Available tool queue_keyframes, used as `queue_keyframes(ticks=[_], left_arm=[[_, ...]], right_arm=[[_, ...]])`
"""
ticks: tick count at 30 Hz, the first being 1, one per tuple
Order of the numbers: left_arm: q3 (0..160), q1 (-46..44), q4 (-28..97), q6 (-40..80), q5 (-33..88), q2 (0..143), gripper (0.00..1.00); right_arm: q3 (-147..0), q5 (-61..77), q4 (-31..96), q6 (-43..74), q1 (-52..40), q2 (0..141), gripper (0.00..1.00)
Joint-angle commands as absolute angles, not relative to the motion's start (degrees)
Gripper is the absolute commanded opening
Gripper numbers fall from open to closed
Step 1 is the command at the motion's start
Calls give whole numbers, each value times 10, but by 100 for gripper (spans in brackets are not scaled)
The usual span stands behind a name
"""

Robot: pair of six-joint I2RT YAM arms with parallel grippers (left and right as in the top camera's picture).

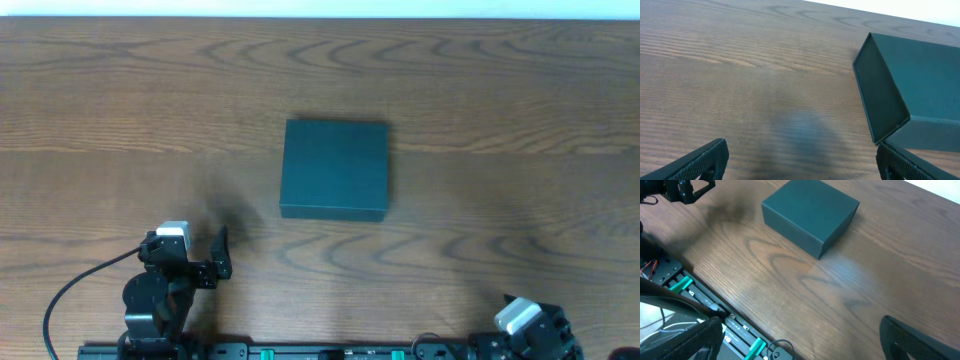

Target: Pack container

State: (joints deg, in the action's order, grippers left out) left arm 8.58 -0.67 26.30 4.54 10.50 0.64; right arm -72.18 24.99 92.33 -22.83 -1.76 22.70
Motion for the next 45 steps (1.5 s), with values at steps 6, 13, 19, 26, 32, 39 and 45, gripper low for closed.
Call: queue_keyframes(ticks=[6, 13, 19, 26, 32, 39, 45], left_arm=[[74, -9, 260, 52, 103, 3, 95], [74, -9, 260, 52, 103, 3, 95], [74, -9, 260, 52, 103, 3, 95], [74, -9, 260, 51, 104, 3, 95], [74, -9, 260, 52, 103, 3, 95], [74, -9, 260, 51, 103, 3, 95], [74, -9, 260, 51, 103, 3, 95]], right_arm=[[-721, 251, 924, -221, -22, 225, 99], [-721, 251, 924, -221, -22, 225, 99], [-721, 251, 924, -221, -22, 225, 99], [-721, 250, 922, -222, -22, 225, 99], [-686, 248, 817, -246, -22, 205, 99], [-467, 231, 608, -267, -18, 81, 99], [-286, 236, 547, -228, -15, 4, 99]])
